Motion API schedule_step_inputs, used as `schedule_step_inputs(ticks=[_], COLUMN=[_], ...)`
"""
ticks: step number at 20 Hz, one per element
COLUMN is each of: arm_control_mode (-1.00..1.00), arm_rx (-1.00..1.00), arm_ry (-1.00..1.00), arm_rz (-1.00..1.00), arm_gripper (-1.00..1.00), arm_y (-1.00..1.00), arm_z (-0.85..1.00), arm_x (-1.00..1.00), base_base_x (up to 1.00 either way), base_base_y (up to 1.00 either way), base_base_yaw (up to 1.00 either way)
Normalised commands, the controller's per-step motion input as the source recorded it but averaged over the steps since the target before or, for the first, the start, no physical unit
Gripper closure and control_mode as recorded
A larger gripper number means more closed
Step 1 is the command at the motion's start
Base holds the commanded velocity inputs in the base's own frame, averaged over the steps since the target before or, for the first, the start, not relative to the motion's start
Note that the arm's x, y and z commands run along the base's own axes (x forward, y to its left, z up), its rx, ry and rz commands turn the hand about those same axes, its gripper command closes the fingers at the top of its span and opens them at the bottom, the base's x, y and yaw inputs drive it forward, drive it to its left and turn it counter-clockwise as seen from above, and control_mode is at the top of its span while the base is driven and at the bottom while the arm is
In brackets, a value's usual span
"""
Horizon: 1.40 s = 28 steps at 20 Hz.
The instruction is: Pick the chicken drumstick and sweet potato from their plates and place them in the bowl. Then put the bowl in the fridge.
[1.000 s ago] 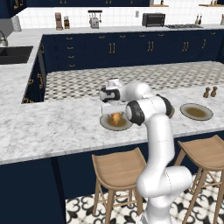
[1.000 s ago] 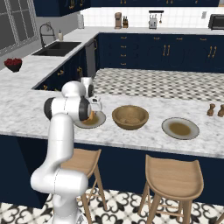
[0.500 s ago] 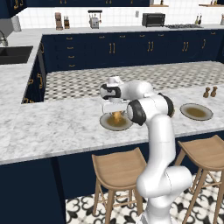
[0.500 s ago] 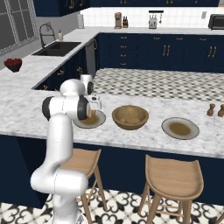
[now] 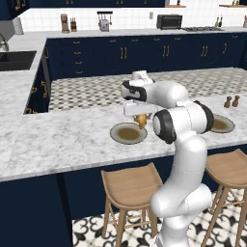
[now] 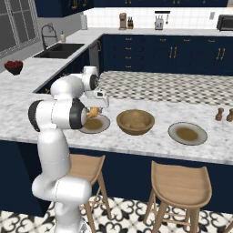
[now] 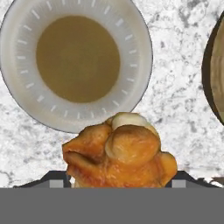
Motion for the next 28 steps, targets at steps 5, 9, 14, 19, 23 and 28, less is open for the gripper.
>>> schedule_step_inputs(ticks=[5,9,14,19,23,28], arm_control_mode=[-1.00,-1.00,-1.00,-1.00,-1.00,-1.00], arm_rx=[0.00,0.05,0.04,0.00,0.00,0.00], arm_ry=[0.00,0.05,0.03,0.05,0.03,0.01], arm_rz=[0.00,0.00,0.00,0.00,0.00,0.00], arm_gripper=[1.00,1.00,1.00,1.00,1.00,1.00], arm_y=[-0.98,-1.00,-0.88,-0.42,-0.18,-0.18], arm_z=[0.23,0.28,0.05,-0.13,-0.28,-0.39], arm_x=[-0.03,0.00,0.21,0.55,0.71,0.22], base_base_x=[0.00,0.00,0.00,0.00,0.00,0.00], base_base_y=[0.00,0.00,0.00,0.00,0.00,0.00], base_base_yaw=[0.00,0.00,0.00,0.00,0.00,0.00])
